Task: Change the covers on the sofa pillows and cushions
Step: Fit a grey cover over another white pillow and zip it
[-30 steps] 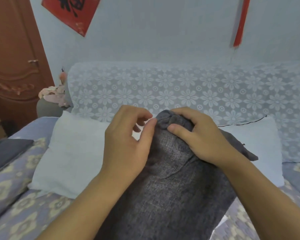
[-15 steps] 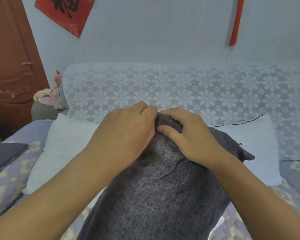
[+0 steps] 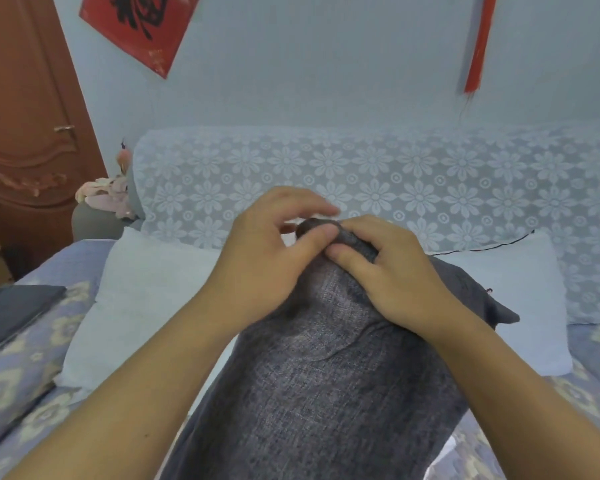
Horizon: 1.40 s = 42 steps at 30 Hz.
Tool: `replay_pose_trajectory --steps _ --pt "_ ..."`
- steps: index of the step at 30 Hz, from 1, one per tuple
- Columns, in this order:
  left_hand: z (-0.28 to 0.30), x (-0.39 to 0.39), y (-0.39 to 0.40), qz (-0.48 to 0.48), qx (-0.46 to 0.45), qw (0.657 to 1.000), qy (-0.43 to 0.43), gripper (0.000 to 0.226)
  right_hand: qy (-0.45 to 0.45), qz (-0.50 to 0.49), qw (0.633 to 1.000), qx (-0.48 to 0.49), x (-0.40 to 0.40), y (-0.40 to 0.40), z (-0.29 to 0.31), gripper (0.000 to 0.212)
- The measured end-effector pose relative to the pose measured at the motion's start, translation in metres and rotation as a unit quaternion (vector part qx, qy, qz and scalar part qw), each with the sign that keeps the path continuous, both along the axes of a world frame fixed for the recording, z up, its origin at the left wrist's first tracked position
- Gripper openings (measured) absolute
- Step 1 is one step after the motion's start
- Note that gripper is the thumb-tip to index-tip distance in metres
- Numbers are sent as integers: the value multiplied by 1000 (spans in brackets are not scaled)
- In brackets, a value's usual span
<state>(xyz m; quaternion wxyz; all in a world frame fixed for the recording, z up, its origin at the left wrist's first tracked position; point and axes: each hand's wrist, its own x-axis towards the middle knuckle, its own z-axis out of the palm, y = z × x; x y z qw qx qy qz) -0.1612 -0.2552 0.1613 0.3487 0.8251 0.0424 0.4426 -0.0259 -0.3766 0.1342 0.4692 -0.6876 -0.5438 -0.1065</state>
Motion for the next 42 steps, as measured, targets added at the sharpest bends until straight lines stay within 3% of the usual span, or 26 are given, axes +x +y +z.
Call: replay_pose_trajectory --steps 4,8,10,12,15,18,26,33,38,42 --pt "2 3 -6 94 -14 994 -53 18 7 0 1000 -5 -2 3 1 26" --pt "8 -8 7 57 -158 951 -258 16 21 -33 999 -16 7 -3 -2 33" --pt "14 -10 12 49 -104 969 -216 21 26 -38 999 -5 10 -6 -5 31" --pt "15 -9 6 16 9 995 -98 25 24 -38 999 -1 8 -6 -5 31" --pt "16 -7 2 12 220 975 5 24 -4 -34 999 1 2 -2 -5 31" --pt "21 -8 11 34 270 961 41 23 -13 -35 999 0 1 1 -5 31" --pt "10 -5 6 49 83 995 36 33 -21 -42 999 7 -2 6 -7 30" --pt "1 2 -1 -79 -126 989 -27 37 -27 -28 999 22 -5 8 -9 29" --pt "-1 1 0 -53 -94 993 -40 21 -29 -30 999 20 -6 8 -10 26" --pt "-2 1 -1 24 -25 999 -33 23 -39 -38 998 19 -9 12 -10 26"
